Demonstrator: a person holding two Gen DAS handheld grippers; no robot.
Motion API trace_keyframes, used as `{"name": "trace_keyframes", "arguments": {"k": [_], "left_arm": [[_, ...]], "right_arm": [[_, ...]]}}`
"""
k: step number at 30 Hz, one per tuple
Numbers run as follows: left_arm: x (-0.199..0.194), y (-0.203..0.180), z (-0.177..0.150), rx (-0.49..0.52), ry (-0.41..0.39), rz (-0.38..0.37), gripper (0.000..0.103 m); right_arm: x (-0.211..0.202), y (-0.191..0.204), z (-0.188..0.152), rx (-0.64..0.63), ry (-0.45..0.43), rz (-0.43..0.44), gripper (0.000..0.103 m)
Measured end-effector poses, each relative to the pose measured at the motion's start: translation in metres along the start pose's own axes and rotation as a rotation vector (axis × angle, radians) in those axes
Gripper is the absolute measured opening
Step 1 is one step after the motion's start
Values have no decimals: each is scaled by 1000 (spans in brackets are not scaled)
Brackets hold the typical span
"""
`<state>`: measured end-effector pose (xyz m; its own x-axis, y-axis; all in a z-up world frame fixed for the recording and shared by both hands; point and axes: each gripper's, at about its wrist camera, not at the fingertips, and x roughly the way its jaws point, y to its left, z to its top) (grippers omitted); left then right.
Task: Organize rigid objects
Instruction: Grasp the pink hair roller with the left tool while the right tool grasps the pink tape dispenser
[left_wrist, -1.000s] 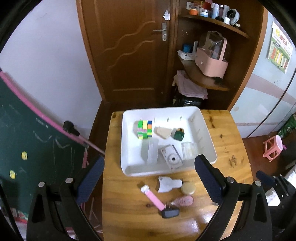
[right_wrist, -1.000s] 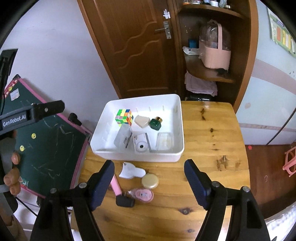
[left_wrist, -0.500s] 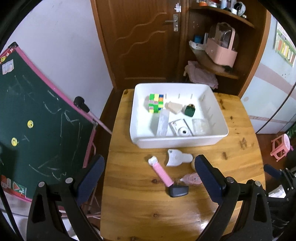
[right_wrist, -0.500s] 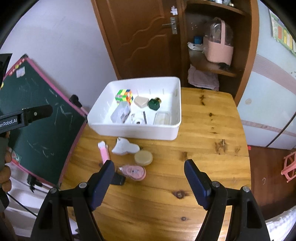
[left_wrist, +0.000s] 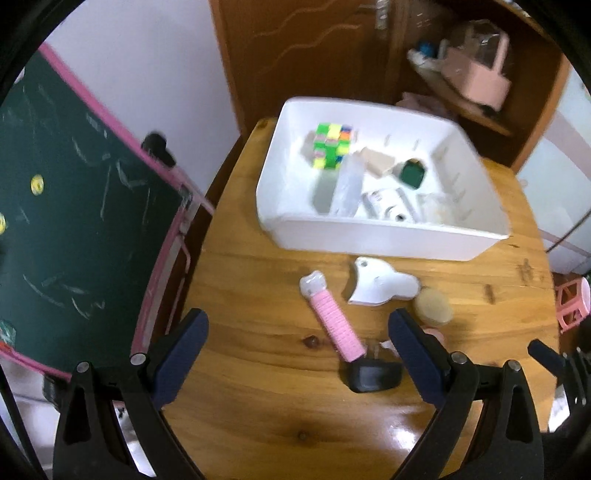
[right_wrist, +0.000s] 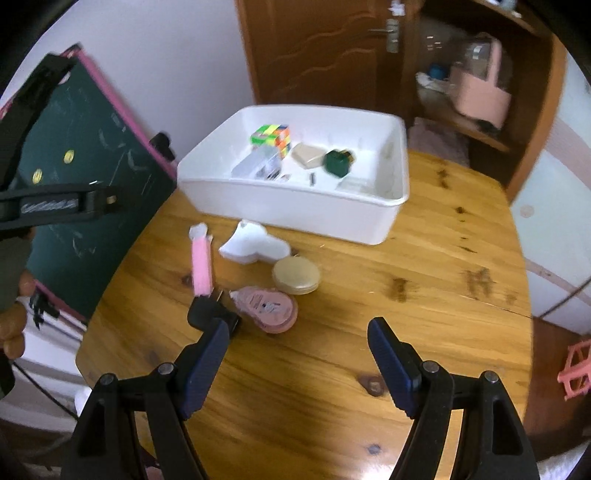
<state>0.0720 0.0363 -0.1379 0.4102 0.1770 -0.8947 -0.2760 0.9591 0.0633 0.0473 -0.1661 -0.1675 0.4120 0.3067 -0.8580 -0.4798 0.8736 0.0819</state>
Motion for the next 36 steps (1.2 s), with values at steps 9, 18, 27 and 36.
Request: {"name": "trace_keyframes", "arguments": {"k": [9, 18, 27, 36], "left_arm": [[77, 6, -6, -136, 151, -25, 97], [111, 4, -3, -225, 232, -29, 86], [124, -7, -4, -200, 282, -10, 76], [123, 10, -13, -199, 296, 17, 65]], "right_arm": [[80, 5, -12, -145, 103, 38, 68], [105, 12, -14, -295, 97, 71, 68], [113, 16, -6, -356, 81, 112, 68], [113, 25, -9, -398, 81, 137, 62]]}}
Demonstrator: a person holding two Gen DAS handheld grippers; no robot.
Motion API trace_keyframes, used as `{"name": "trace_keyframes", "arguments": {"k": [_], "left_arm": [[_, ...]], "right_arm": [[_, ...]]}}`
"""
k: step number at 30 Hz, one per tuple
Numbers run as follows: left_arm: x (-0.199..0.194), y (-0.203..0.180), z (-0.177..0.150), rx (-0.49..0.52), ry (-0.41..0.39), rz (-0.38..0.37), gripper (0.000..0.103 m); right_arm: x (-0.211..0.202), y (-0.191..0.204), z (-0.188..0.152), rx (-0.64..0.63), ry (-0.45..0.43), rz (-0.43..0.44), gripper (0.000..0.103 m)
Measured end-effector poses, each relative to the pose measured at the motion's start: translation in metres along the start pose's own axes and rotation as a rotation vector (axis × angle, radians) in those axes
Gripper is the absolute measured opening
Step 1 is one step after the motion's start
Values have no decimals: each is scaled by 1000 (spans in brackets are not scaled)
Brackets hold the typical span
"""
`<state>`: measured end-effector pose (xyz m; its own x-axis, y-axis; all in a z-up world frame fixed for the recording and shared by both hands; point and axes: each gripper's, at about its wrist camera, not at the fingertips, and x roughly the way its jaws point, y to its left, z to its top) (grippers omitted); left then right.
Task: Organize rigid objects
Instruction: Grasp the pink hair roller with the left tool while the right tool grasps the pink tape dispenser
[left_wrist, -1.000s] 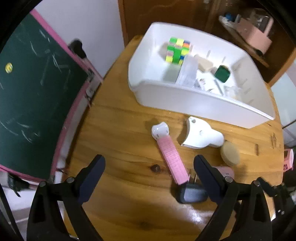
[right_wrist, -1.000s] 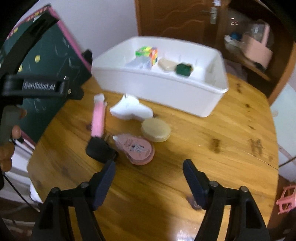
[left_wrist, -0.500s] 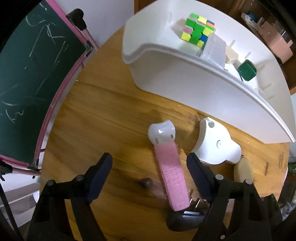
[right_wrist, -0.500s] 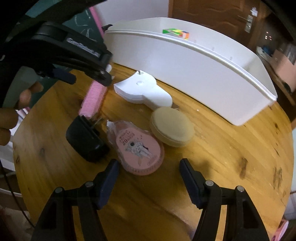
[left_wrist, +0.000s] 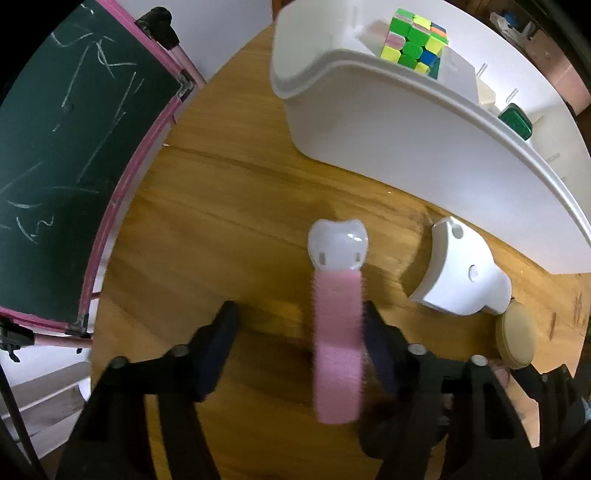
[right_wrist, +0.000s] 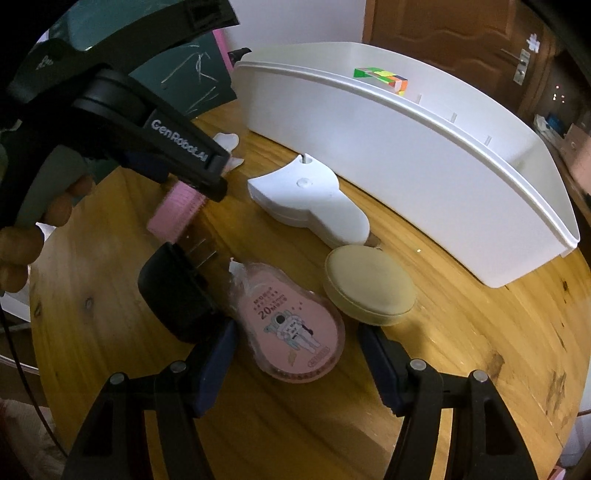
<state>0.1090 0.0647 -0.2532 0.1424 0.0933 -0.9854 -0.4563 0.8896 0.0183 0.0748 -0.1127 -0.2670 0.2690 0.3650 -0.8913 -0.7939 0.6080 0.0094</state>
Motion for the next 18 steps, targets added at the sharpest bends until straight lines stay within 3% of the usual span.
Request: {"name": "trace_keyframes", "arguments": {"k": [2, 9, 11, 12, 13, 18], "left_arm": [[-1, 2, -2, 5, 4, -2, 64], [0, 8, -4, 13, 6, -1, 59], [-1, 9, -5, 22, 4, -6, 54], [-3, 10, -7, 26, 3, -8, 45], [-4, 9, -8, 38, 0, -13, 31], [-9, 12, -14, 66, -8, -29, 26]], "right_arm": [[-3, 2, 3, -19, 5, 11, 57], [-3, 8, 4, -54, -1, 29, 57], [-3, 7, 5, -50, -5, 28, 57], [-3, 8, 5, -50, -7, 28, 56], [-2, 9, 6, -52, -11, 28, 56], [-7, 17, 1, -33, -5, 13, 52]]}}
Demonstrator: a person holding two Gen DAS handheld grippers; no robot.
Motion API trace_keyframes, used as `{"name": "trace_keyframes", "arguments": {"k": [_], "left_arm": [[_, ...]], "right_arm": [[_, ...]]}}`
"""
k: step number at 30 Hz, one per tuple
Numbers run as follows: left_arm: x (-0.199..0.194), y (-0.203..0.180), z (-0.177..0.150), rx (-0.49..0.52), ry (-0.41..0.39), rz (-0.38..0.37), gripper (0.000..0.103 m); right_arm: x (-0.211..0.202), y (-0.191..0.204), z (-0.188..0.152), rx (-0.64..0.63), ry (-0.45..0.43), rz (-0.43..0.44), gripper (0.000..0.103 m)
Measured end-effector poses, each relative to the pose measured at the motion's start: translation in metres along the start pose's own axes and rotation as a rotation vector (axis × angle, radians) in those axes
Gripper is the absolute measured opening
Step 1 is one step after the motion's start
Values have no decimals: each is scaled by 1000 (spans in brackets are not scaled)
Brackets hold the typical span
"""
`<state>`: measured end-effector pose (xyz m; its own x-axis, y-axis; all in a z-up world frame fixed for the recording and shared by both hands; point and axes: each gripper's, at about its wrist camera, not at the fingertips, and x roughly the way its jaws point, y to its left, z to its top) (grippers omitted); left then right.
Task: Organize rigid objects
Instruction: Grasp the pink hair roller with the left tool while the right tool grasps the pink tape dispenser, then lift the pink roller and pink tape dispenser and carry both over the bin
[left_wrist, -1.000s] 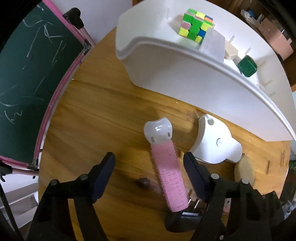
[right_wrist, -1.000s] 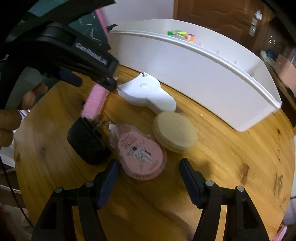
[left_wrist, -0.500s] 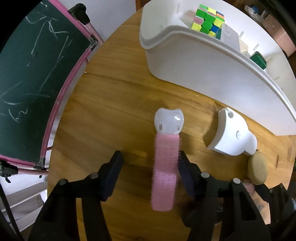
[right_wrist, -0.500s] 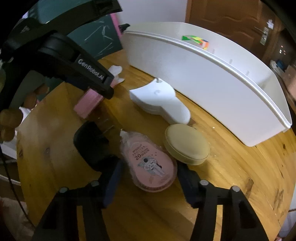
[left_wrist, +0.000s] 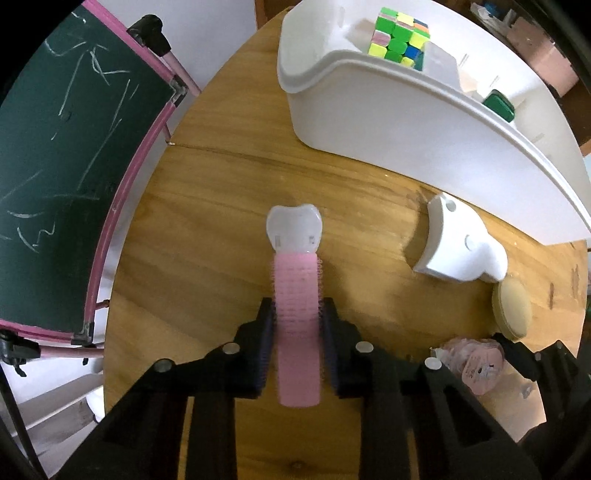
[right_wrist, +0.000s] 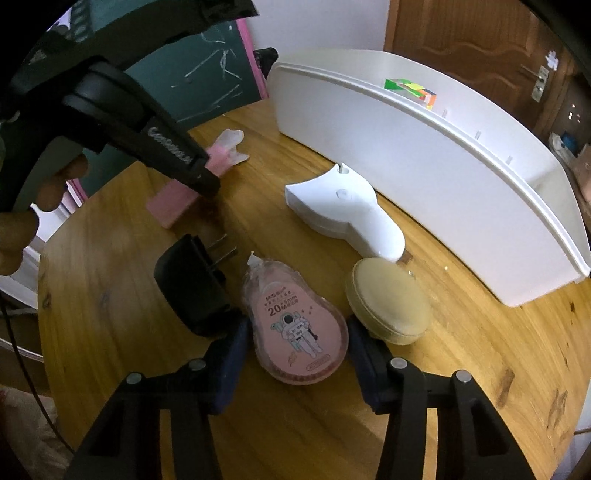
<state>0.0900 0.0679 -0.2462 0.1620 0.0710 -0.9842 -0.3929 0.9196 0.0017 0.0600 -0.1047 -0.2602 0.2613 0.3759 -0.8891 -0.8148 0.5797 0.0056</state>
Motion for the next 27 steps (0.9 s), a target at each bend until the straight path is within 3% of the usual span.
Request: {"name": "trace_keyframes", "arguments": {"k": [12, 21, 27], "left_arm": [[-34, -6, -13, 63, -22, -18, 26], [-130, -27, -8, 150, -163, -99, 26], [-197, -32, 14, 210, -284, -149, 26]], "right_arm": [[-51, 6, -13, 153, -35, -19, 52], [-138, -12, 21, 342, -135, -7, 52], [-203, -27, 60, 339, -250, -50, 52]]}}
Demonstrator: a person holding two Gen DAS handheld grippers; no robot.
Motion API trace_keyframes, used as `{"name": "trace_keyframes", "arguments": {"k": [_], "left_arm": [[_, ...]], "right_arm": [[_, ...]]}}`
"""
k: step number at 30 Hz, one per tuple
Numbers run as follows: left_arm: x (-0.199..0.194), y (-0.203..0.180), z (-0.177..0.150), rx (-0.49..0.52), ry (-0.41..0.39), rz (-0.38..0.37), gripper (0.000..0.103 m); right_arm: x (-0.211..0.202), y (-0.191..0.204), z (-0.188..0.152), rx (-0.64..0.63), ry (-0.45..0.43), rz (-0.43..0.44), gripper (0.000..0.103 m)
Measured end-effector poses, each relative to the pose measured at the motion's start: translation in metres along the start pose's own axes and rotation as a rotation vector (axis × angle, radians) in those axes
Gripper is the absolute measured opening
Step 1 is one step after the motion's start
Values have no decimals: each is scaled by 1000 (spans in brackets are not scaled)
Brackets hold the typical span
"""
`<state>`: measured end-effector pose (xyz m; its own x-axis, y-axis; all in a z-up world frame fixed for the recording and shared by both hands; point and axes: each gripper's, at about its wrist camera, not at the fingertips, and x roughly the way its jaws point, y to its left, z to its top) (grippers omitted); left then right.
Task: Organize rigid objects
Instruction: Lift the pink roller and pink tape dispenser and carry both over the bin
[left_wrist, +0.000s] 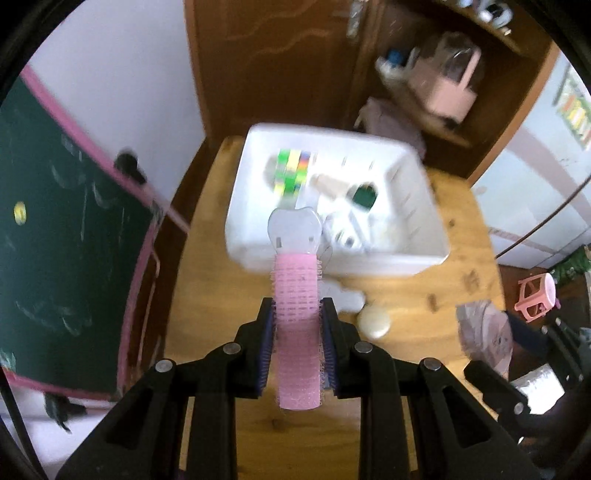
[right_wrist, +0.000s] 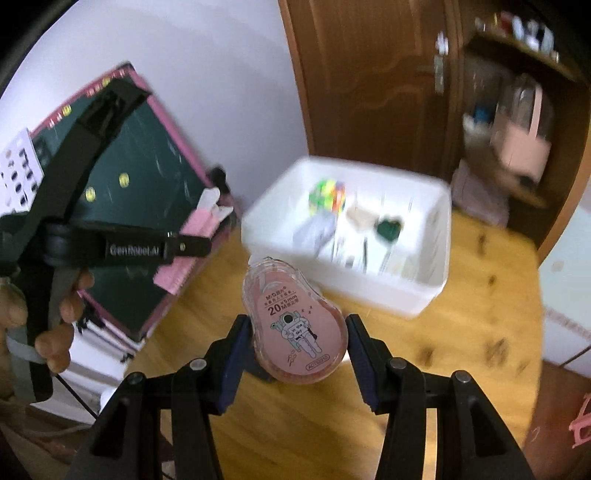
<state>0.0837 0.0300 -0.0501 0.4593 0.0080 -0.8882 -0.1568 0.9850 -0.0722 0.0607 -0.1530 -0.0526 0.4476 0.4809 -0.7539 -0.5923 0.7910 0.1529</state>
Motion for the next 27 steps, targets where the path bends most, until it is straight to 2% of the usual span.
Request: {"name": "trace_keyframes", "arguments": {"k": [6, 13, 16, 18, 23, 27], "left_arm": [[-46, -8, 56, 63, -131, -58, 26], [-48, -26, 126, 137, -228, -53, 26], [-24, -34, 152, 156, -235, -55, 26], [3, -39, 166, 170, -211, -63, 26], [89, -50, 176, 204, -82, -94, 26], [151, -59, 173, 252, 10, -106, 26]], "right_arm": [[-33, -13, 64, 40, -77, -51, 52], [-13, -52, 123, 147, -91, -170, 52], [16, -75, 140, 211, -70, -221, 52], [37, -86, 141, 257, -46, -245, 52], [109, -117, 127, 385, 66, -270, 52], [158, -117, 99, 420, 169, -282, 52]]}}
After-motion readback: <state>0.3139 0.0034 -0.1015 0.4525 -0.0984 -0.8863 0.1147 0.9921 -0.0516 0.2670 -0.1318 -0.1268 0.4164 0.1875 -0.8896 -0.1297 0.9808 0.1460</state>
